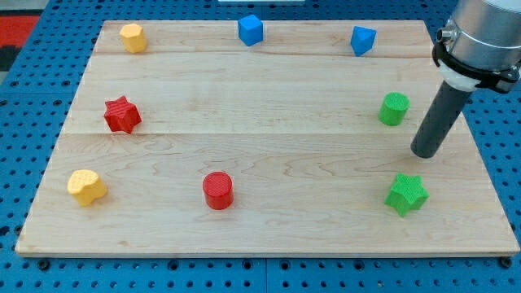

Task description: Nudge the green star

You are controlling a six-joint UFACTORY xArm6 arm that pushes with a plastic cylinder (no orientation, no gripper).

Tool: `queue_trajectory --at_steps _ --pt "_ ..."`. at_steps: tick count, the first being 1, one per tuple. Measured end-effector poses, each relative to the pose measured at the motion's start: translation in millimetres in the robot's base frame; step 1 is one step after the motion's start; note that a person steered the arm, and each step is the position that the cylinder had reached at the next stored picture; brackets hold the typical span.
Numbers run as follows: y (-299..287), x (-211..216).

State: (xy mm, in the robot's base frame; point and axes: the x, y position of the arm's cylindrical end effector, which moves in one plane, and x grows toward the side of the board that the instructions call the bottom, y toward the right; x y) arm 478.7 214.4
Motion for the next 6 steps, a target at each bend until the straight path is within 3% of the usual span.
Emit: queue_trajectory --at_steps 5,6 --pt "-28 20" --pt "-13 67"
